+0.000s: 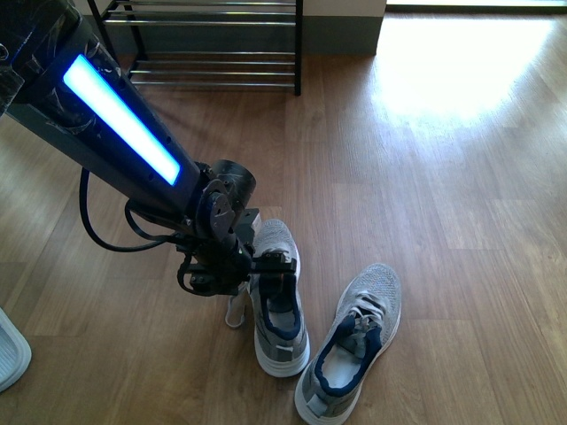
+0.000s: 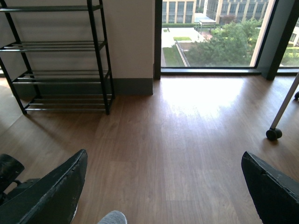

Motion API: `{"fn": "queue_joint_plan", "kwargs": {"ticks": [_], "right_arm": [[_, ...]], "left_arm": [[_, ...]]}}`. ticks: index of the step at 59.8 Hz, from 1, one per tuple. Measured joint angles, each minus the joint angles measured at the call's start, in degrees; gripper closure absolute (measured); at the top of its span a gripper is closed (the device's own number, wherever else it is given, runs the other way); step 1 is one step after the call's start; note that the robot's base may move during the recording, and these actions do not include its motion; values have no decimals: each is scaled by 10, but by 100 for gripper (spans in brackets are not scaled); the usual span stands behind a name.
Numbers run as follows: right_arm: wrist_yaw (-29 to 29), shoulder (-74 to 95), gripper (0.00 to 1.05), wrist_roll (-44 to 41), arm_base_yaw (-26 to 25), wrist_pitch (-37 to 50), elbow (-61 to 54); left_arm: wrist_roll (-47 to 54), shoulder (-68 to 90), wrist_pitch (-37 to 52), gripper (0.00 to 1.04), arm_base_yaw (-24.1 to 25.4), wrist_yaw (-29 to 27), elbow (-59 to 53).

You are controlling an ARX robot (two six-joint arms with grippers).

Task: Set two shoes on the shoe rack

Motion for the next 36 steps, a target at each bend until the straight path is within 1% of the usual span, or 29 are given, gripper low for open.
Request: {"fn": "queue_joint_plan", "kwargs": {"ticks": [19, 23, 24, 32, 36], "right_arm": [[0, 0, 9, 0, 0, 0, 0], [0, 0, 9, 0, 0, 0, 0], [0, 0, 9, 0, 0, 0, 0], [0, 0, 9, 0, 0, 0, 0], [0, 0, 9, 0, 0, 0, 0]], "left_arm": [[10, 11, -6, 86, -5, -10, 16], [10, 11, 1, 101, -6, -15, 14], [9, 11, 3, 103, -6, -16, 14], [4, -9, 36, 103, -5, -30, -24], [4, -35, 63, 103, -4, -57, -64]]}}
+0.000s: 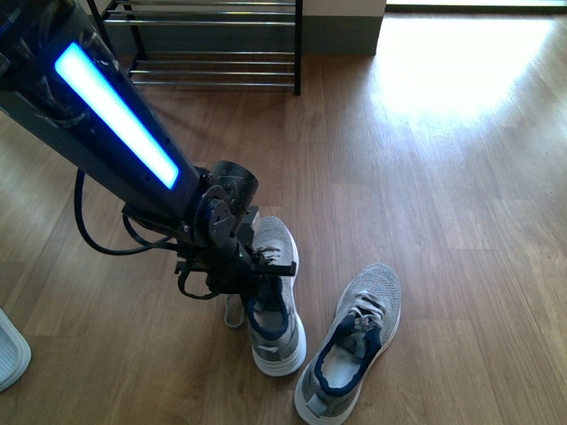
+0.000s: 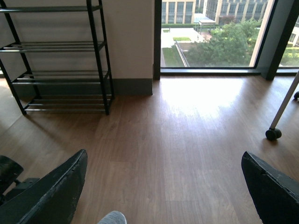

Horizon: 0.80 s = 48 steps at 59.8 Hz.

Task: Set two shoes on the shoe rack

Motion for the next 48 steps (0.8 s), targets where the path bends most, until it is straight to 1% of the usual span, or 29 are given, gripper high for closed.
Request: {"fn": "queue_joint_plan", "kwargs": {"ticks": [10, 13, 16, 18, 20, 25, 34, 38, 40, 44, 48], "right_arm": [[0, 0, 9, 0, 0, 0, 0], [0, 0, 9, 0, 0, 0, 0], [0, 0, 9, 0, 0, 0, 0], [0, 0, 9, 0, 0, 0, 0], [0, 0, 9, 0, 0, 0, 0], [0, 0, 9, 0, 0, 0, 0], [0, 0, 9, 0, 0, 0, 0], [0, 0, 9, 0, 0, 0, 0], [0, 0, 9, 0, 0, 0, 0], [0, 0, 9, 0, 0, 0, 0], [0, 0, 9, 0, 0, 0, 0]], "left_arm": [[10, -97, 85, 103, 19, -73, -129], [26, -142, 125, 103, 26, -110, -180], [31, -183, 158, 103, 31, -124, -223], [37, -216, 179, 103, 37, -135, -254], [49, -263, 210, 103, 41, -159, -296], [53, -360, 261, 103, 47, -184, -381], [58, -533, 329, 103, 45, -234, -526], [57, -638, 332, 103, 40, -260, -599], [58, -692, 330, 103, 35, -282, -632], [59, -780, 306, 103, 19, -314, -675], [76, -879, 280, 103, -7, -370, -718]]}}
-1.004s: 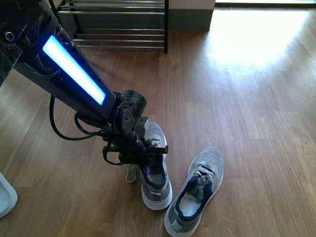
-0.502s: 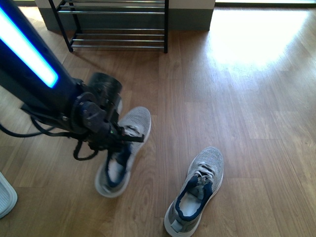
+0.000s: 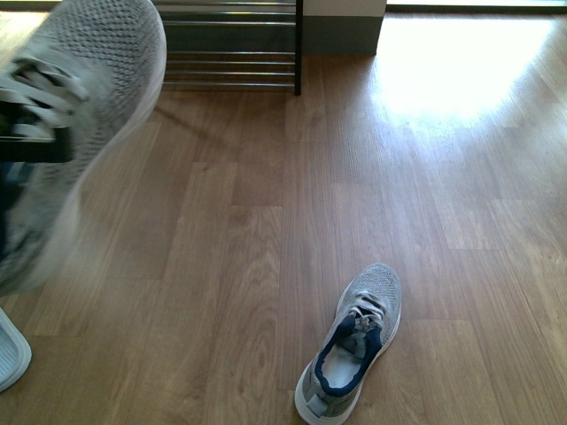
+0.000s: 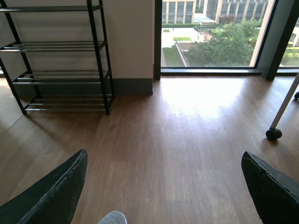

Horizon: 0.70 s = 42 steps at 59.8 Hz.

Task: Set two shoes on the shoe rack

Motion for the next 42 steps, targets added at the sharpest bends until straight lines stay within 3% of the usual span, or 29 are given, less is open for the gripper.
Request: {"fn": "queue_joint_plan", "kwargs": {"ticks": [3, 7, 42], "right_arm": [[0, 0, 9, 0, 0, 0, 0], [0, 0, 9, 0, 0, 0, 0], [1, 0, 9, 0, 0, 0, 0]], "left_arm": [[11, -86, -28, 103, -30, -55, -29], [21, -165, -37, 103, -51, -78, -47], [31, -204, -37, 103, -59, -82, -49]]}}
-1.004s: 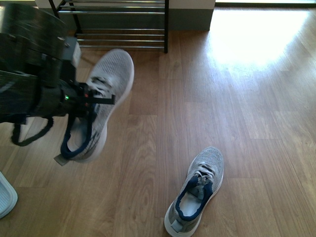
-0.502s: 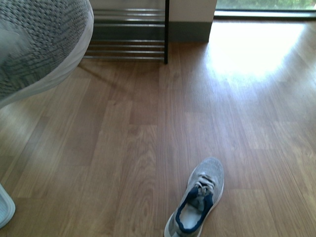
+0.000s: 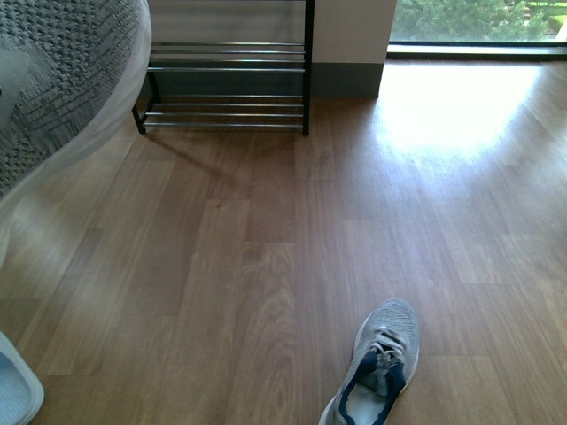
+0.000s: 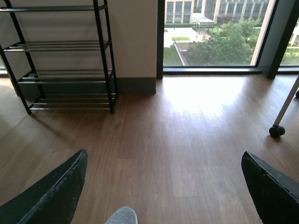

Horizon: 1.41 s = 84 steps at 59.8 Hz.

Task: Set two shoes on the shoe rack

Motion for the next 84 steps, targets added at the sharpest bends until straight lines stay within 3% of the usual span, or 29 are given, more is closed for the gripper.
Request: {"fn": "queue_joint_plan", "kwargs": {"ticks": [33, 38, 41, 47, 59, 70, 84], "right_arm": [[-7, 1, 9, 1, -1, -1, 0], [-137, 38, 9, 63, -33, -33, 11], [-179, 75, 9, 87, -34, -23, 14], [-197, 212, 9, 101, -23, 52, 31], [-139, 682, 9, 52, -45, 297, 138], [-108, 1043, 9, 18, -55, 354, 247], [-81, 1282, 9, 2, -79, 374, 338]], "left_arm": [[0, 0, -1, 103, 4, -7, -1], [0, 0, -1, 103, 2, -2, -1], [0, 0, -1, 103, 2, 0, -1], [0, -1, -1, 103, 2, 0, -1], [0, -1, -1, 103, 2, -2, -1], [0, -1, -1, 103, 2, -2, -1], [0, 0, -1, 103, 2, -2, -1]]}}
